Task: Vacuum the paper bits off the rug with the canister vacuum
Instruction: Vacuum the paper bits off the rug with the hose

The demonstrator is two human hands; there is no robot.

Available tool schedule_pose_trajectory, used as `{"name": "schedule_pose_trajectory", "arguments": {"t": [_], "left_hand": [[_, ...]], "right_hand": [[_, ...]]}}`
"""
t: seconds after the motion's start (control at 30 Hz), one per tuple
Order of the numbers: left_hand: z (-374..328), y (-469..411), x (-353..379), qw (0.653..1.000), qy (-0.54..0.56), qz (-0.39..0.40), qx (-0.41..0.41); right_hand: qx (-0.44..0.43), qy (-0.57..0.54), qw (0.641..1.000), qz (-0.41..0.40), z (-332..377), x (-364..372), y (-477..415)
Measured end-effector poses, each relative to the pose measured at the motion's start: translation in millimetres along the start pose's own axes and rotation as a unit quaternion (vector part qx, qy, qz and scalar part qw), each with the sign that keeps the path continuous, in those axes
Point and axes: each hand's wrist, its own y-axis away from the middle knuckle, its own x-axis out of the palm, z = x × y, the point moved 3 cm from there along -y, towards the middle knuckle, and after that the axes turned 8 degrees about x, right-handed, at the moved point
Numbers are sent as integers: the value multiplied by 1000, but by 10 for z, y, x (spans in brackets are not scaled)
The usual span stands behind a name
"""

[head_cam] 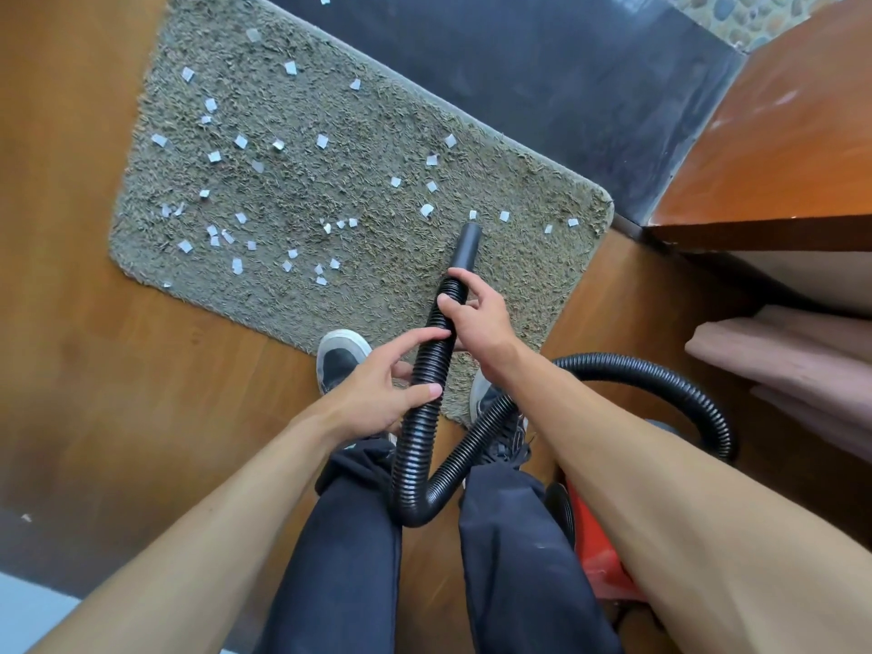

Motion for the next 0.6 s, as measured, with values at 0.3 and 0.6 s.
{"name": "schedule_pose_trajectory", "arguments": {"t": [0.3, 0.6], "left_hand": [[-181, -144, -101, 1000, -20, -4, 12], [-327, -266, 36, 997, -62, 38, -6]], "right_hand": [[-9, -11, 1000, 3, 215, 4, -97], [20, -53, 998, -30, 178, -266, -71]]}}
